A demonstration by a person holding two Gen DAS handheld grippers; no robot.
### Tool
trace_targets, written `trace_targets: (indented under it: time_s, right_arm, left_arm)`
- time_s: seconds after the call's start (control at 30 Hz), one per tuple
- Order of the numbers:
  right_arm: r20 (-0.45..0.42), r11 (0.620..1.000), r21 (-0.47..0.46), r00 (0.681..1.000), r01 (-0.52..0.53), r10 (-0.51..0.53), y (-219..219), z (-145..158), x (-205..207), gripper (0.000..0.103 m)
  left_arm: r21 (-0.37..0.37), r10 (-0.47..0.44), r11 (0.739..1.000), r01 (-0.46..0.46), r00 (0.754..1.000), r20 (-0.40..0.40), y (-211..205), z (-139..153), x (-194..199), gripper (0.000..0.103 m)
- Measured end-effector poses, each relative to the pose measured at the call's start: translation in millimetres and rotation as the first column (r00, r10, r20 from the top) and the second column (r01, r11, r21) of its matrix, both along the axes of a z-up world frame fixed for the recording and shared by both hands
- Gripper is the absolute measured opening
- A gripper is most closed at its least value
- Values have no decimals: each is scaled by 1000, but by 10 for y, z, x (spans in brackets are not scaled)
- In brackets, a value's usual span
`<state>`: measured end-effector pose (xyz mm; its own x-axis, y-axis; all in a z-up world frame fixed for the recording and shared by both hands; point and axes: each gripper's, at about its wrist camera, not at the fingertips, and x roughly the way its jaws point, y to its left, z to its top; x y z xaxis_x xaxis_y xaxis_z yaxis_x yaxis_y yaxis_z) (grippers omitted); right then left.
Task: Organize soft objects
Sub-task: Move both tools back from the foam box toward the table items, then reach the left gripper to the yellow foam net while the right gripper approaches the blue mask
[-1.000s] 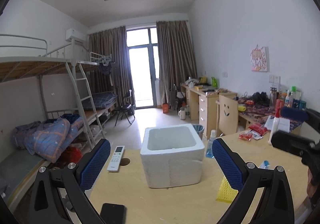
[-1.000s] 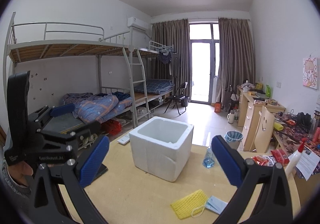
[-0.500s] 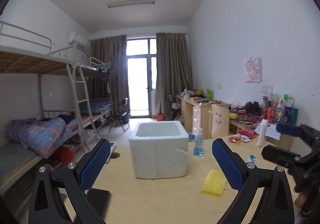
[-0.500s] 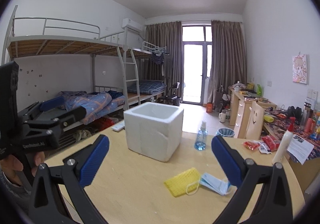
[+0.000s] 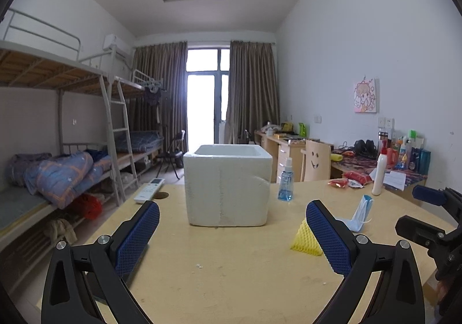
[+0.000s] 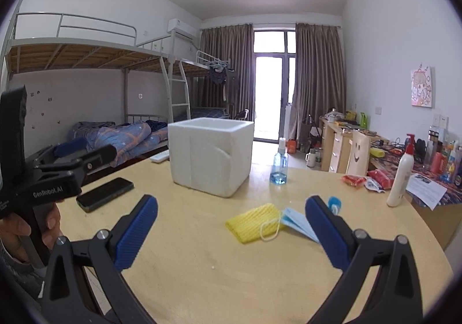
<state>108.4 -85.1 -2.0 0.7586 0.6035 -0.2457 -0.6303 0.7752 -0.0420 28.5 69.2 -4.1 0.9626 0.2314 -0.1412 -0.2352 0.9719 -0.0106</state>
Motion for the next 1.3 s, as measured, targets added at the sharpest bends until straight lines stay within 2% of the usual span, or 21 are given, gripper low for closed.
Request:
trace_targets:
  time_s: [0.3, 0.5, 0.67, 0.9, 1.0, 1.3]
  right_arm:
    - [-46, 999, 34, 999, 13, -11, -134, -234, -62, 103]
    - [-48, 999, 39, 999, 22, -20, -196, -238, -124, 103]
    - [-58, 999, 37, 998, 24, -22, -227, -270, -186, 103]
    - [-97, 998, 28, 994, 56, -53, -279, -372, -206, 103]
    - [-83, 996, 28, 993, 88, -86, -355, -325, -249, 103]
    - [-82, 973, 61, 973, 222, -217, -809, -274, -318, 103]
  left_arm:
    - [-18, 2, 1000, -1, 998, 59, -27, -105, -204, 102]
    - [-27, 6, 1000, -5, 999, 41, -37, -226, -235, 102]
    - [24, 19, 1000, -20, 999, 44, -111, -265, -281, 102]
    - [-8, -24, 1000, 24, 1000, -8, -148, -346, -221, 102]
    - [-3, -28, 1000, 28, 999, -27, -209, -337, -166, 102]
    - [-19, -191, 982, 190, 980, -46, -570, -260, 90, 102]
